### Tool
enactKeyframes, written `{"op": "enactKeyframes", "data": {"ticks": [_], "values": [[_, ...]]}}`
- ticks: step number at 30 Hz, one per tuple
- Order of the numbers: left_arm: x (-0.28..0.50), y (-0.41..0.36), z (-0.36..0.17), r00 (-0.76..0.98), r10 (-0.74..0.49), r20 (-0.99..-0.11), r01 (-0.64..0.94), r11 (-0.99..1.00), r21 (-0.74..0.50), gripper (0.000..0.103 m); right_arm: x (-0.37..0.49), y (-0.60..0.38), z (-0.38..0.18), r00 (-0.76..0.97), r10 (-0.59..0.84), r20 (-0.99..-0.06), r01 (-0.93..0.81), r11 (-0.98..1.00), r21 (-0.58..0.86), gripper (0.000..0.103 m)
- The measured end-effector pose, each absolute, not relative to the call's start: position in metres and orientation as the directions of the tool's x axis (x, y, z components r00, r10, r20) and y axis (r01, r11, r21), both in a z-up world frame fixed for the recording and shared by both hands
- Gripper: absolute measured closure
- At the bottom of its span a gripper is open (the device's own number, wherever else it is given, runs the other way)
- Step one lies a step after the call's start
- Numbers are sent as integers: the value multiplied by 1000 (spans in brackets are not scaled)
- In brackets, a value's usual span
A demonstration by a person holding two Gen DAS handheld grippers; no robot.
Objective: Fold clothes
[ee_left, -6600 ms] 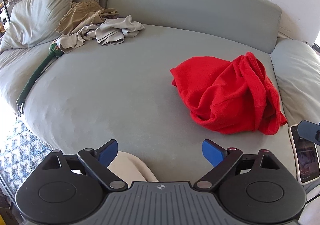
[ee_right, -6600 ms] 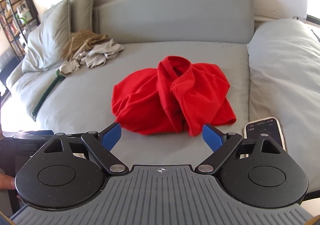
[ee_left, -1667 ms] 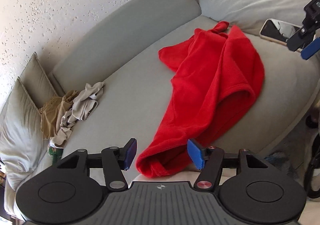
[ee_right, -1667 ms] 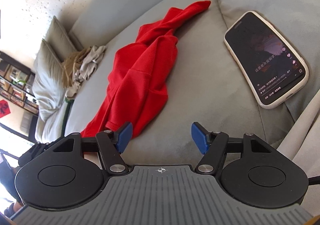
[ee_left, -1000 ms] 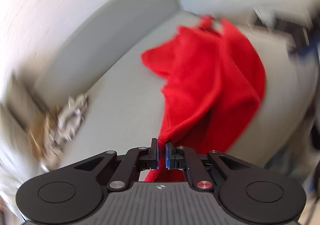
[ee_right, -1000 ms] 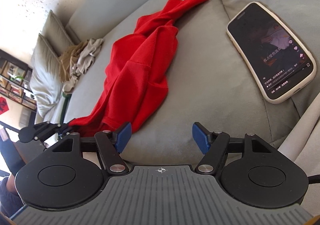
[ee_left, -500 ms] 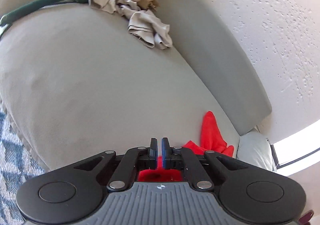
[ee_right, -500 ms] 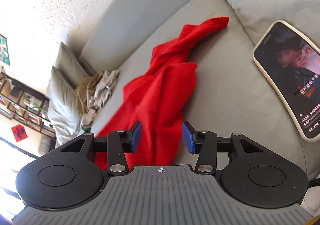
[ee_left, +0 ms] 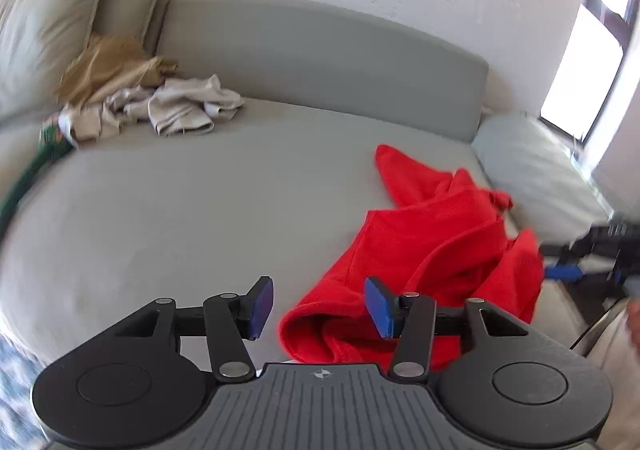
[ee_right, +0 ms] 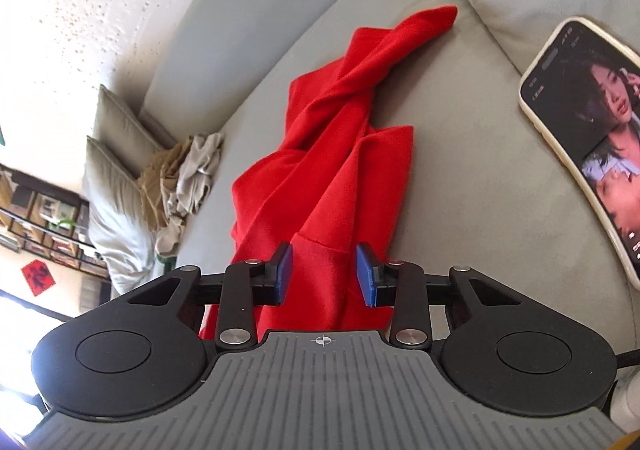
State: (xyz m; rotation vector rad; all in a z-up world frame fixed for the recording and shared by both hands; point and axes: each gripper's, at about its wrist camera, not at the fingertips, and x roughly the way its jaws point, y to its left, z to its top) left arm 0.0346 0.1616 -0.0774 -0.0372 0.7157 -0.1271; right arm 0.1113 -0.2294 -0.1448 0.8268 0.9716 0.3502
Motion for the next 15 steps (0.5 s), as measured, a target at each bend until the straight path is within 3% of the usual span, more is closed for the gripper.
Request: {"op": "enactKeyframes", "data": {"ticks": [2,5,15], "values": [[28,145,-80,743,-52,-667,148,985,88,46,111,-229,-147,534,619,-576,97,632,769,65],[29,133,-91,715,-10,-699,211,956,203,43,107,-228,-144,531,615,-583,86,645,759,64],[63,102,-107,673,17,-739,380,850,365,49,100,-240,-145,534,612,-583,96,641,761,59]]}}
